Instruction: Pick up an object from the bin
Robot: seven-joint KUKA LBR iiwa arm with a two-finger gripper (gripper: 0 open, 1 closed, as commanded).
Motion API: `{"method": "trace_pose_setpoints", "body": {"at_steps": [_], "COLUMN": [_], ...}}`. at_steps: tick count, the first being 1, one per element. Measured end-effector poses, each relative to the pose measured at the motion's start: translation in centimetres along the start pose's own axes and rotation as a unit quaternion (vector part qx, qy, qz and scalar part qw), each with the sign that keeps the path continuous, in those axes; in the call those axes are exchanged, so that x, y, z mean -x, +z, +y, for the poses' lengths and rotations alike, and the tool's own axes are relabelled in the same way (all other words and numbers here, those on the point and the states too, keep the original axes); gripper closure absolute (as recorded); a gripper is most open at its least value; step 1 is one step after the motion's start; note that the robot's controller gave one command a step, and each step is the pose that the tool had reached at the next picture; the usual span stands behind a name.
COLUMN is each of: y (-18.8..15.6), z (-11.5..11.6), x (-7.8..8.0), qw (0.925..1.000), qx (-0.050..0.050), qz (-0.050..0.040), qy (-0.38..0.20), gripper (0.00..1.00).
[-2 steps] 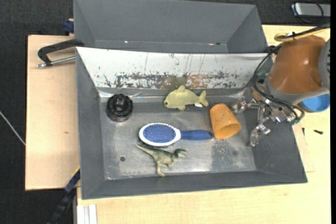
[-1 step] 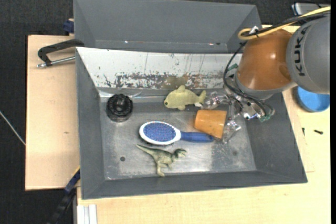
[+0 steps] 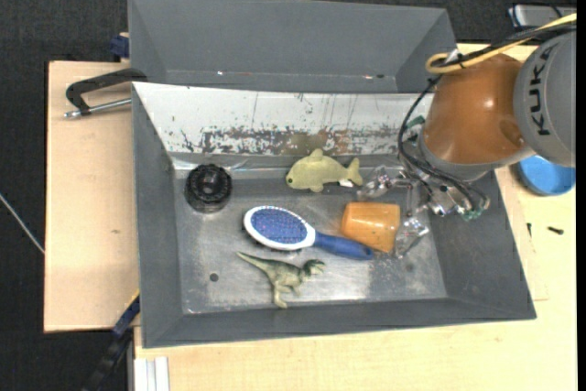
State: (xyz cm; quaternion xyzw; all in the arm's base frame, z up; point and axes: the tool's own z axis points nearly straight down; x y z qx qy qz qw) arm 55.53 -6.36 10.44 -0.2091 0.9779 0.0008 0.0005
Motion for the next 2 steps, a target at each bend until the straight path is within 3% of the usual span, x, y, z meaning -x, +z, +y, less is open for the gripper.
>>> {"method": "trace_pose_setpoints", "body": {"at_steps": [1,2], "y": [0.0,-10.5], "z": [-0.1,-0.6], "x": [0.1,0.5], "qw": [1.0,0.999], "qx": [-0.001,-0.004], "qz": [-0.0007,-0.0064], "qy": [0.0,-0.043], "gripper": [1.0,1.0]}}
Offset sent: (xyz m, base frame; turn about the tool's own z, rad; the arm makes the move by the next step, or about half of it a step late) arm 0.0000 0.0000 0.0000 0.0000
